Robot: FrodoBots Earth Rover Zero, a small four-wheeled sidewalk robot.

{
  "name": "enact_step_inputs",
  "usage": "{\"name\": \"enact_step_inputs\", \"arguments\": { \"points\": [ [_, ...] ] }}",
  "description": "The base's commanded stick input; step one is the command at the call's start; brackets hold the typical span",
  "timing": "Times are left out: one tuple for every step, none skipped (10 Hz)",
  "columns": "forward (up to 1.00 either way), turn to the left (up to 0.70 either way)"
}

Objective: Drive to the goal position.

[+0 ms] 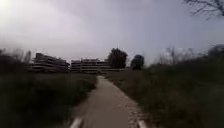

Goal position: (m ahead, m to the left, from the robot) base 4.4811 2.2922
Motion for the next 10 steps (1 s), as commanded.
{"name": "enact_step_inputs", "arguments": {
  "points": [
    [0.7,0.0],
    [0.7,0.0],
    [0.7,0.0],
    [0.7,0.0],
    [0.7,0.0],
    [0.7,0.0],
    [0.7,0.0],
    [0.7,0.0],
    [0.7,0.0],
    [0.7,0.0]
  ]
}}
